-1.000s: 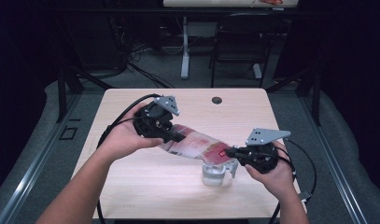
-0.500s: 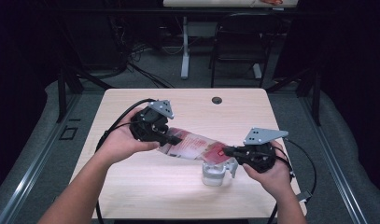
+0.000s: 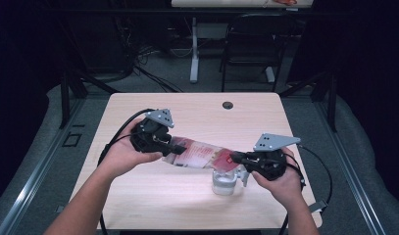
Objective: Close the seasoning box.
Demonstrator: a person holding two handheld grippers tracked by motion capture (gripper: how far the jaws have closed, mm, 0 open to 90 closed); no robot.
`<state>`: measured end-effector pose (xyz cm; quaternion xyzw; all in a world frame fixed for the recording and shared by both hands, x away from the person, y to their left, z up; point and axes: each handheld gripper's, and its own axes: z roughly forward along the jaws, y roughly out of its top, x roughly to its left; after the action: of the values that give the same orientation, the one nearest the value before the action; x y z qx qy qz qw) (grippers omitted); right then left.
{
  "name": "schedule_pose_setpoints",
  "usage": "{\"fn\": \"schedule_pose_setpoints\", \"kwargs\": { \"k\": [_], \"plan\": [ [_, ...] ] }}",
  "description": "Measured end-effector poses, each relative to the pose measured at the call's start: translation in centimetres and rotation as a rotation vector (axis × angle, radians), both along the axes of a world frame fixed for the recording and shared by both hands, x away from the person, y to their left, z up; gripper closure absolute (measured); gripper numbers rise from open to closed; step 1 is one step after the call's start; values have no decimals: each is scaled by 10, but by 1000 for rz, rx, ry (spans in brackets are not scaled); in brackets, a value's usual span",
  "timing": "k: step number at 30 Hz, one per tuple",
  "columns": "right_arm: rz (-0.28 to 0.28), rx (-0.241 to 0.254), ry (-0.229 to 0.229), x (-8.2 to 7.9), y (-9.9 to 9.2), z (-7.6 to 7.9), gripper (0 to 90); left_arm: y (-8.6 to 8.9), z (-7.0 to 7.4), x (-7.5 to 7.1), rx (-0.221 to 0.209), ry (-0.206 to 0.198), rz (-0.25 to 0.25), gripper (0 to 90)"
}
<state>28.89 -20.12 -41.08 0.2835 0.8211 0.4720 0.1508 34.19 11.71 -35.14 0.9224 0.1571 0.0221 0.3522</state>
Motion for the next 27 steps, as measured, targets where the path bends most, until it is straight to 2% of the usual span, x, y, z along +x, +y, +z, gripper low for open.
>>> {"fn": "schedule_pose_setpoints", "kwargs": {
  "k": [8,19,22,27],
  "plan": [
    [15,32,2,0,0,-1,828,4,-3,0,-10,3,8,754],
    [29,44,12,0,0,-3,763,10,-8,0,-27,8,18,754],
    [39,70,19,1,-1,-5,742,11,-9,0,-29,9,16,753],
    [46,56,20,1,0,-6,738,13,-10,0,-35,12,21,751]
  ]
}}
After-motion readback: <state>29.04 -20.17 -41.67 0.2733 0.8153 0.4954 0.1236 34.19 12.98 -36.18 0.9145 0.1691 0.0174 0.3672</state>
